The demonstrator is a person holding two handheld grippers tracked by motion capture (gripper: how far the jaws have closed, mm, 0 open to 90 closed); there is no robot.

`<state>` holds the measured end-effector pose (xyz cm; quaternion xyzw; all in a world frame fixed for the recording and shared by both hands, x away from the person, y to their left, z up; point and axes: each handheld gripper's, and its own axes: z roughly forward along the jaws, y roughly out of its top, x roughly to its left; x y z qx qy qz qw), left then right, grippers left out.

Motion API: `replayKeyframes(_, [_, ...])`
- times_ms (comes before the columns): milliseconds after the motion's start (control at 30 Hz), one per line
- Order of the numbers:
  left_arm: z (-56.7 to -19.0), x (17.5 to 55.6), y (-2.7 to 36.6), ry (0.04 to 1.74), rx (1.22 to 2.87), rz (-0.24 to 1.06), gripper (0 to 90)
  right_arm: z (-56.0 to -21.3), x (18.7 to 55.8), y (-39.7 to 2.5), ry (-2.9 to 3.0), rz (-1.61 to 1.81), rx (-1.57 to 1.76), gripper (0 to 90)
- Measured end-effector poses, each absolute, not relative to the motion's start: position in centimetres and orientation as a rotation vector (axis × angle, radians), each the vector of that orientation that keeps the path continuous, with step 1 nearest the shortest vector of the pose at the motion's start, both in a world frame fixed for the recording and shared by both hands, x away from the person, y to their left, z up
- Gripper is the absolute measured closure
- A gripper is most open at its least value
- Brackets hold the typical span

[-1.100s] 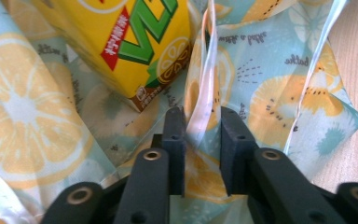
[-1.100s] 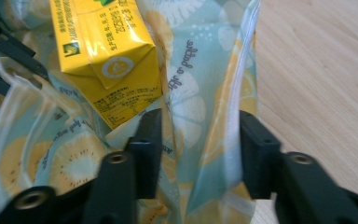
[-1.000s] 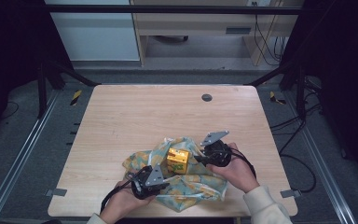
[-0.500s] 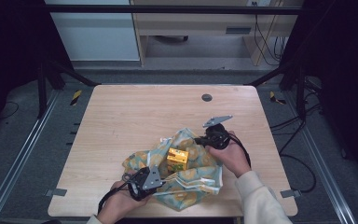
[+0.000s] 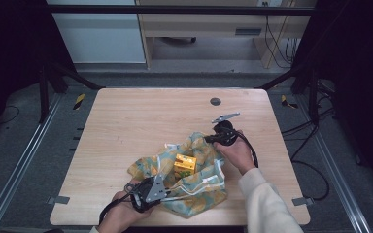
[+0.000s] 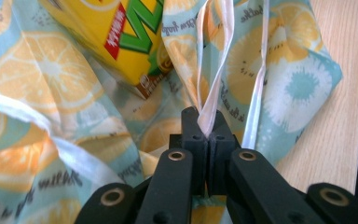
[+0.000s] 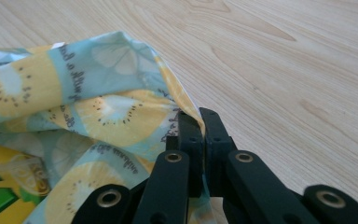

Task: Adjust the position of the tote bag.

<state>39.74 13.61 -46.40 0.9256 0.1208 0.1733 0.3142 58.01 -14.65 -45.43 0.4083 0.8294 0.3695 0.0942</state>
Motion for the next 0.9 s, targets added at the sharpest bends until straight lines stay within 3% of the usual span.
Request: replayKeyframes(900, [-47.8, 39.3, 13.6, 0.306, 2.498, 0.461, 89.8, -46.8, 59.6, -16.8, 2.362, 1.005, 1.291, 89.7])
